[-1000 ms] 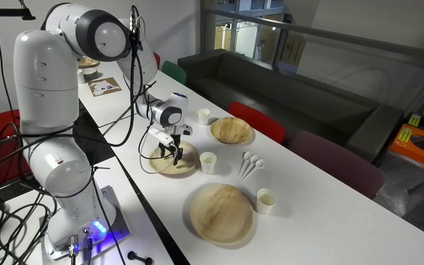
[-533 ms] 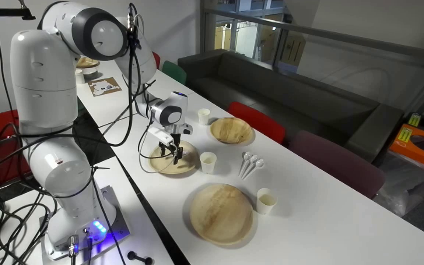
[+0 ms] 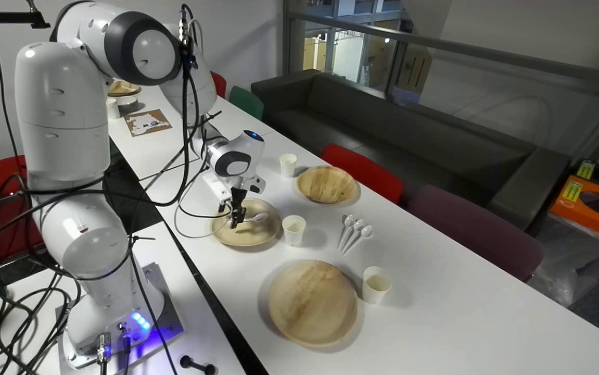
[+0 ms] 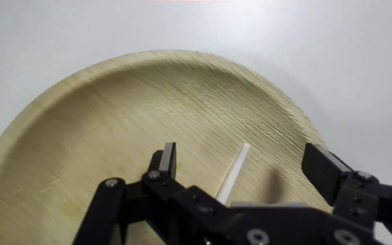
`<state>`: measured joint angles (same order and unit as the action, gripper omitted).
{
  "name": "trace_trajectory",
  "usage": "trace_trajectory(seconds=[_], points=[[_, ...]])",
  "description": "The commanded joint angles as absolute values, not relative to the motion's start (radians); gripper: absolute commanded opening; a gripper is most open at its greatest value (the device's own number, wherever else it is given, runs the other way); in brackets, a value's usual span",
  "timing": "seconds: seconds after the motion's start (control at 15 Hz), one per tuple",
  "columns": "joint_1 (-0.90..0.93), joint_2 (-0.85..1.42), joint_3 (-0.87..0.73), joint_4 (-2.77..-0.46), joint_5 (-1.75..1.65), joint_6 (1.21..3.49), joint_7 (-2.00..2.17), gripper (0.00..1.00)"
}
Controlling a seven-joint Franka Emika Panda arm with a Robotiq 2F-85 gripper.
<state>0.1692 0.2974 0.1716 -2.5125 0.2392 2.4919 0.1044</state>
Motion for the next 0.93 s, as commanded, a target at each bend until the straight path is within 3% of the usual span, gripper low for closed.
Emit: trace_trajectory(seconds=[0.0,0.87], points=[[0.129,0.253,0.202,-2.560,0.362,2.530,0.076,1.00],[0.124,0.247,0.135,-2.592,0.346,2.587,0.151,1.00]])
